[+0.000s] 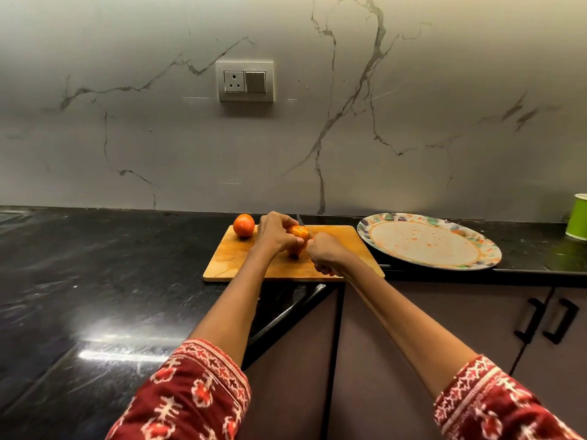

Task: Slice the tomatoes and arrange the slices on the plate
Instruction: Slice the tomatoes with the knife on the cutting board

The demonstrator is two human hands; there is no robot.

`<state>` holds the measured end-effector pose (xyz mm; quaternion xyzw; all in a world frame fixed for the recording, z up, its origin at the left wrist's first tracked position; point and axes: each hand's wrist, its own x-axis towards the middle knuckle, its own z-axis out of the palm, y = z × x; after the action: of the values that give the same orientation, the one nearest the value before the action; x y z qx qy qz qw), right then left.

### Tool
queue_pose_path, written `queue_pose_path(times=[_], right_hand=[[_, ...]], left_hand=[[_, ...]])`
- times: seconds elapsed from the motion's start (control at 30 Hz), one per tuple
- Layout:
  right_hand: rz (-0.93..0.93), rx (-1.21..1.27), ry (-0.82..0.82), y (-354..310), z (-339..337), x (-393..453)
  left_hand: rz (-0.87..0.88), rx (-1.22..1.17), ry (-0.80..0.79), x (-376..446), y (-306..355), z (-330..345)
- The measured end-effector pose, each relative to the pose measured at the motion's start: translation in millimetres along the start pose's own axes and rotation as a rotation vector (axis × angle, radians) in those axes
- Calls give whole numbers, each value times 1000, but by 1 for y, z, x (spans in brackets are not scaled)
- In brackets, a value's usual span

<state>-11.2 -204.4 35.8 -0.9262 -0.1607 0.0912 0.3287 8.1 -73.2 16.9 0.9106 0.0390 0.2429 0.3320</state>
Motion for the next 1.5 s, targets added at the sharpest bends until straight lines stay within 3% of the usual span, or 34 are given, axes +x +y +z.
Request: queue_pose_path(times=[0.57,0.7,0.87,1.0,1.23,1.5], right_hand=[[37,51,-82,9,10,4],[2,-37,-99,0,9,9],[31,-329,-179,2,2,-3],[21,-436,-137,23,-13,-20],[-72,-261,74,29,-24,-29],[-144,-203,66,20,-12,-24]], left_hand=[[-12,-36,9,4,-7,2],[-22,-37,2,4,-9,3],[-51,-44,-9,6,-9,4],[-79,-40,-33,6,-7,3],[-83,-12,-16,-5,-2,2],[-74,-3,-11,-16,3,2]])
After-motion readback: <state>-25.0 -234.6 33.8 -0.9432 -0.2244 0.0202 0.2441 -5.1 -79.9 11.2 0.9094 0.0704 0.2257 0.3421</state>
